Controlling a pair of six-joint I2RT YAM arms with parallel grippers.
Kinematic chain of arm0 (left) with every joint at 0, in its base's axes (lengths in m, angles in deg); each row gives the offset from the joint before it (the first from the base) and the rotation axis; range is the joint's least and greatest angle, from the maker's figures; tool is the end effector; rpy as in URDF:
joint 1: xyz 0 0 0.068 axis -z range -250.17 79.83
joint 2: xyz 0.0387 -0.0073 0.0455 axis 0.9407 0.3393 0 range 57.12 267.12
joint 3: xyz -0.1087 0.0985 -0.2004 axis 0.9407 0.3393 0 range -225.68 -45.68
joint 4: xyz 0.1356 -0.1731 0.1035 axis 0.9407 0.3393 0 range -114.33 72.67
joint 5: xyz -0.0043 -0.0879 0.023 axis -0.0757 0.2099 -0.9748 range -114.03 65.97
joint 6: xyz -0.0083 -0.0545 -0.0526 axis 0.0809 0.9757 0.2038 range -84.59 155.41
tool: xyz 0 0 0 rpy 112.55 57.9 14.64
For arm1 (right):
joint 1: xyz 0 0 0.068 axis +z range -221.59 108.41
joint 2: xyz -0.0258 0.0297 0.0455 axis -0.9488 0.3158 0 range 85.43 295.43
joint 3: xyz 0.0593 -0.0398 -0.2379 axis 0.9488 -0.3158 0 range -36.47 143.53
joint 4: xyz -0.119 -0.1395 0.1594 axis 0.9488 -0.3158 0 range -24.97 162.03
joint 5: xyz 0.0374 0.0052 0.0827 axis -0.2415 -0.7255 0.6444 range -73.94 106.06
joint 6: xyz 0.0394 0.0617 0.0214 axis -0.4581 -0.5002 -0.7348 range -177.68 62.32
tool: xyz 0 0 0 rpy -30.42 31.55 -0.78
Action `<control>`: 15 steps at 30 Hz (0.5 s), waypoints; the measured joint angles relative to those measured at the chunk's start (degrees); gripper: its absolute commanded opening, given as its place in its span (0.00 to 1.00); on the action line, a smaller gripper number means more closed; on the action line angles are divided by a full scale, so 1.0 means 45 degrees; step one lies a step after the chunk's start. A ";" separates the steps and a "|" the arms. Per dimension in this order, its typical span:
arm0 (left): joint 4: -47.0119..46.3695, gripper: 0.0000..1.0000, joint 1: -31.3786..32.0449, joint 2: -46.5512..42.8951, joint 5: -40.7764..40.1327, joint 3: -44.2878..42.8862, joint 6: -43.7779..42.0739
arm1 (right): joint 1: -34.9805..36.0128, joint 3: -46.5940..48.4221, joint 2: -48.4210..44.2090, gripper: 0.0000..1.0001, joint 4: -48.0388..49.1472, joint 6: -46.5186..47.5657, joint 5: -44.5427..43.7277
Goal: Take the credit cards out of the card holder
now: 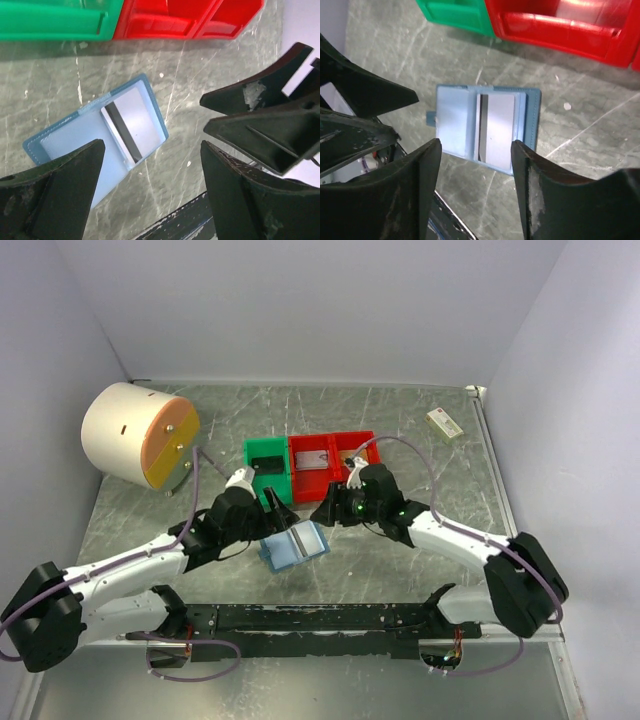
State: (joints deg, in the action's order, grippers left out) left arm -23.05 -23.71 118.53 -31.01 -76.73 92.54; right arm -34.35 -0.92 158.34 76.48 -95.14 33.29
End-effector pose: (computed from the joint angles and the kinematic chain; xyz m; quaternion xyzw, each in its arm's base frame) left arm 0.1766 -0.1744 0.1886 -0.1106 0.8649 -0.3495 0.3428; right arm 0.2107 0.1843 0.1790 -0.0699 0.8686 0.3912 0.2959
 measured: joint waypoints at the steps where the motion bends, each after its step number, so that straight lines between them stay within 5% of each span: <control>1: -0.0083 0.84 -0.0010 -0.0107 0.0165 0.0321 0.0121 | 0.0000 0.0000 0.0277 0.49 -0.0010 -0.0010 0.0233; 7: -0.1297 0.73 -0.0029 -0.0287 0.0806 0.1107 0.0753 | 0.0000 0.0005 0.1875 0.32 -0.0005 -0.0019 0.1486; 15: -0.2783 0.60 -0.0029 0.0801 0.1671 0.1681 0.1302 | 0.0005 0.0563 0.3458 0.26 -0.0058 0.0223 0.2535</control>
State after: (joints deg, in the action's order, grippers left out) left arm -35.57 -23.84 122.13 -23.49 -69.17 98.39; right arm -34.33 1.61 173.90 76.21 -94.13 44.70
